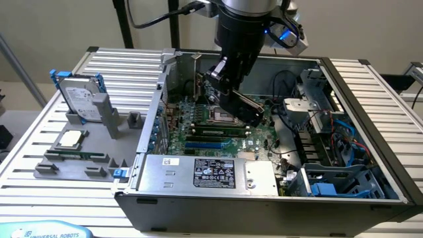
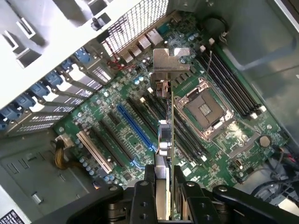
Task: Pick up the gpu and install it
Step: 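Insert the gpu into the slot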
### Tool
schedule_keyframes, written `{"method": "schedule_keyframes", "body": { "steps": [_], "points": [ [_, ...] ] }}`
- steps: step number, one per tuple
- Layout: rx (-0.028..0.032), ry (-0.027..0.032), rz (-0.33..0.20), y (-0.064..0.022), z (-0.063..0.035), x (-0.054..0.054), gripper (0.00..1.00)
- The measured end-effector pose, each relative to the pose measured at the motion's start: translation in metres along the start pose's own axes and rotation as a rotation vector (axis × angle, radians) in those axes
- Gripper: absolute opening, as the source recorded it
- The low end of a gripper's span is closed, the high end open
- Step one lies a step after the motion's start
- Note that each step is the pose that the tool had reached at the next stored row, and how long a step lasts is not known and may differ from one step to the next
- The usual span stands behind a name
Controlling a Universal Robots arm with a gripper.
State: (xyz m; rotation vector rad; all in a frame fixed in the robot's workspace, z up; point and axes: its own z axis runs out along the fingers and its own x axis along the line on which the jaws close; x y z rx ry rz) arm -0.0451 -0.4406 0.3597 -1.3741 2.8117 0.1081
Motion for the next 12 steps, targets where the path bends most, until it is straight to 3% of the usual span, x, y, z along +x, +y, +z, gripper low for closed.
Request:
{"method": "schedule_keyframes", "body": {
  "steps": [12],
  "points": [
    [-0.0063, 0.0109, -0.218, -0.0005, 0.0087, 0.0004, 0.27]
  ]
}}
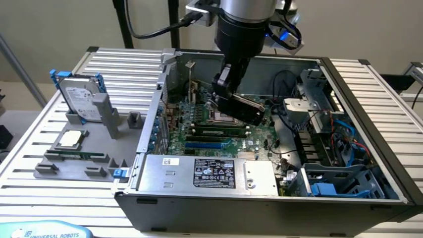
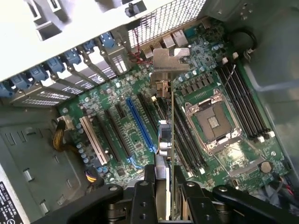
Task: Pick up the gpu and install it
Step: 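Insert the gpu into the slot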
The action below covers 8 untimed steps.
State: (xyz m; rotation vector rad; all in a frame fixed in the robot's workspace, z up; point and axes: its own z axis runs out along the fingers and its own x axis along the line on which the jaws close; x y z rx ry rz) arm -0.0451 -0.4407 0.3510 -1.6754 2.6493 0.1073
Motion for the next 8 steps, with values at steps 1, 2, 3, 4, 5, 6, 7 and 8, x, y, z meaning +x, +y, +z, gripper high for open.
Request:
{"method": "schedule_keyframes", "body": {
  "steps": [1, 2, 3, 4, 5, 6, 7, 8],
  "points": [
    [-0.0005, 0.0009, -0.018, 0.0000, 0.0008, 0.0000, 0.27],
    [-0.0010, 0.0017, -0.036, -0.0001, 0.0016, 0.0001, 0.27],
    [-0.0015, 0.0025, -0.054, -0.0001, 0.0025, 0.0001, 0.27],
    [-0.0020, 0.0036, -0.072, -0.0002, 0.0033, 0.0001, 0.27],
    [-0.0026, 0.0045, -0.090, -0.0002, 0.0041, 0.0002, 0.27],
    [-0.0032, 0.0054, -0.109, -0.0002, 0.0049, 0.0002, 0.27],
    [-0.0038, 0.0063, -0.127, -0.0003, 0.0057, 0.0002, 0.27],
    [-0.0043, 0.0073, -0.145, -0.0003, 0.0065, 0.0003, 0.27]
  ]
}}
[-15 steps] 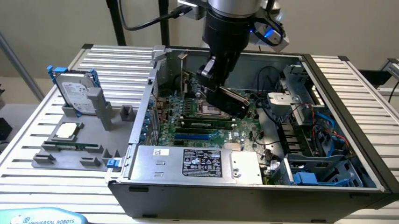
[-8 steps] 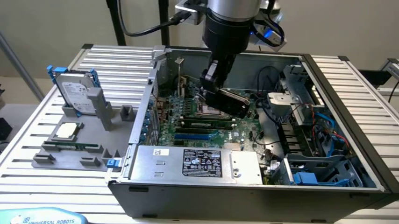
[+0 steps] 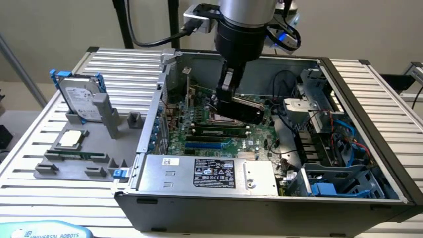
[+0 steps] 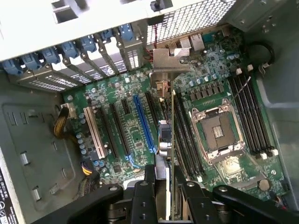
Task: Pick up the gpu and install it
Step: 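Insert the gpu into the slot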
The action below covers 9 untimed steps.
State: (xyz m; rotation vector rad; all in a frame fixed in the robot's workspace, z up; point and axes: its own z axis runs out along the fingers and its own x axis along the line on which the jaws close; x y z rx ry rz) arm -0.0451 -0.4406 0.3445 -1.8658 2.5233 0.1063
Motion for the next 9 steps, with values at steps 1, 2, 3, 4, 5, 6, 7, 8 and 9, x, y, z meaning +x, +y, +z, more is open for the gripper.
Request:
{"method": "schedule_keyframes", "body": {
  "steps": [1, 2, 3, 4, 5, 6, 7, 8, 9],
  "points": [
    [-0.0006, 0.0008, -0.017, 0.0000, 0.0008, 0.0000, 0.27],
    [-0.0012, 0.0017, -0.036, -0.0001, 0.0016, 0.0001, 0.27],
    [-0.0018, 0.0027, -0.054, -0.0001, 0.0024, 0.0001, 0.27],
    [-0.0024, 0.0036, -0.072, -0.0002, 0.0031, 0.0001, 0.27],
    [-0.0030, 0.0045, -0.090, -0.0002, 0.0039, 0.0002, 0.27],
    [-0.0036, 0.0054, -0.108, -0.0003, 0.0047, 0.0002, 0.27],
    [-0.0042, 0.0064, -0.127, -0.0003, 0.0056, 0.0002, 0.27],
    [-0.0049, 0.0074, -0.145, -0.0003, 0.0066, 0.0003, 0.27],
    [-0.0055, 0.0083, -0.163, -0.0004, 0.0075, 0.0003, 0.27]
  ]
}}
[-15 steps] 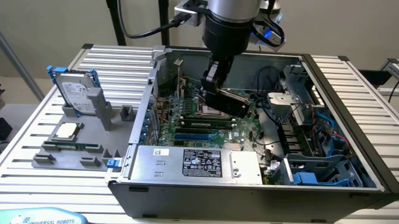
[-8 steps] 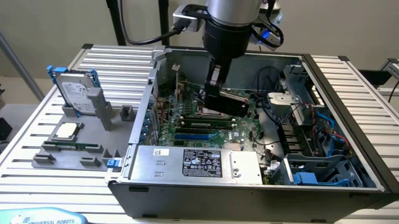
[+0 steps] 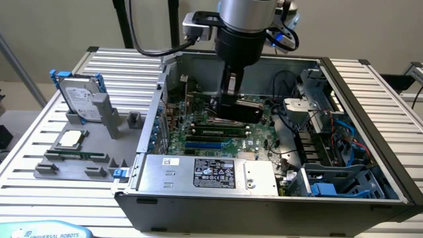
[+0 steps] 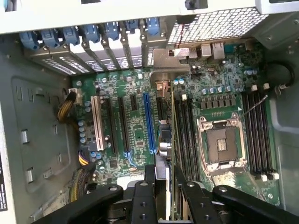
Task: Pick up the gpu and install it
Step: 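Insert the gpu into the slot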
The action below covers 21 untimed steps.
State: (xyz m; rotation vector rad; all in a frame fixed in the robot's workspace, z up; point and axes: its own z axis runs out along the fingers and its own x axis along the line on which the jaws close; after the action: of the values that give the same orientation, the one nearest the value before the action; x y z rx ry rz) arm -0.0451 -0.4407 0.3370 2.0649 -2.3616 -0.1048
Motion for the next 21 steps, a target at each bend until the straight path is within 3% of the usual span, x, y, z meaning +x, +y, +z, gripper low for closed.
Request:
{"method": "schedule_keyframes", "body": {
  "steps": [4, 7, 21],
  "points": [
    [-0.0026, 0.0033, -0.067, -0.0002, 0.0048, 0.000, 0.27],
    [-0.0035, 0.0045, -0.088, 0.0010, 0.0092, 0.001, 0.27],
    [-0.0014, 0.0040, -0.093, 0.0317, 0.0344, 0.018, 0.27]
  ]
}}
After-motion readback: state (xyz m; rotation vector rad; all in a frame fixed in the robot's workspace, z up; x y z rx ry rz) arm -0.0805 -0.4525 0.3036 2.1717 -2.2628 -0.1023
